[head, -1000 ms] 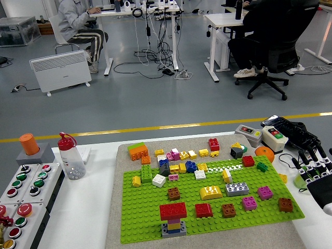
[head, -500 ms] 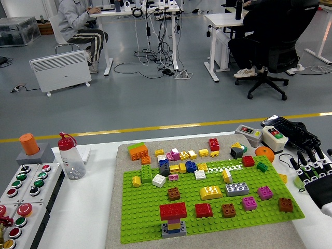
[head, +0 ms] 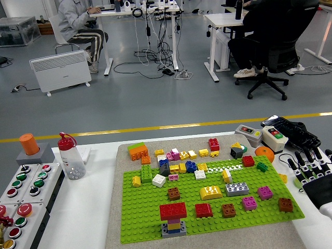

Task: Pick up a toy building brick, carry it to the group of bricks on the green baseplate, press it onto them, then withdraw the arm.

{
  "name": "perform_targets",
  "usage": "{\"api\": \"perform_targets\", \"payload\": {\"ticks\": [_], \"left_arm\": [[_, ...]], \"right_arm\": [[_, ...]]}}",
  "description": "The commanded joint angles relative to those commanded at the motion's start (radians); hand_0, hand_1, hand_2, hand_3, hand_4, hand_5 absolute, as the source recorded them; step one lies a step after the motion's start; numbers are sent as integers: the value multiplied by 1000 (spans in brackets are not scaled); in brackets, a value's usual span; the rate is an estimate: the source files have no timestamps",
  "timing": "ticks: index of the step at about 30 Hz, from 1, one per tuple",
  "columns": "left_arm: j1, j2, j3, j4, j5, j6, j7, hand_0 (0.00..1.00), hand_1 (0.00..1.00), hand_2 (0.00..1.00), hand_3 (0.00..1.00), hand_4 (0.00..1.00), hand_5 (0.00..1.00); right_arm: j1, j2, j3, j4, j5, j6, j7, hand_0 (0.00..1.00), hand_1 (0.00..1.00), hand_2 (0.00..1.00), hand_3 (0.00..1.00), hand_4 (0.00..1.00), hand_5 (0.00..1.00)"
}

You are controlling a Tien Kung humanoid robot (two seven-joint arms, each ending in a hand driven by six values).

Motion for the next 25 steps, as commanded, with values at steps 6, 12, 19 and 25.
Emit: {"api": "perform_targets", "payload": {"ticks": [6,12,19,25], "left_arm": [[-3,1,0,0,-4,1,-1,654,683,674,577,286,998],[-4,1,0,0,-5,0,-1,654,683,674,576,286,998],[-4,1,-2,0,-4,0,0,655,684,673,576,287,998],[-3,0,-1,0,-4,0,1,654,684,674,576,287,998]], "right_arm": [[2,2,-1,4,-10,3,3,776,734,732,703,509,475],[1,3,-1,6,-27,0,8,806,753,770,734,509,476],[0,3,0,9,-49,8,-1,869,799,852,839,523,490],[-1,3,0,9,-53,13,2,890,815,882,885,539,503]]}}
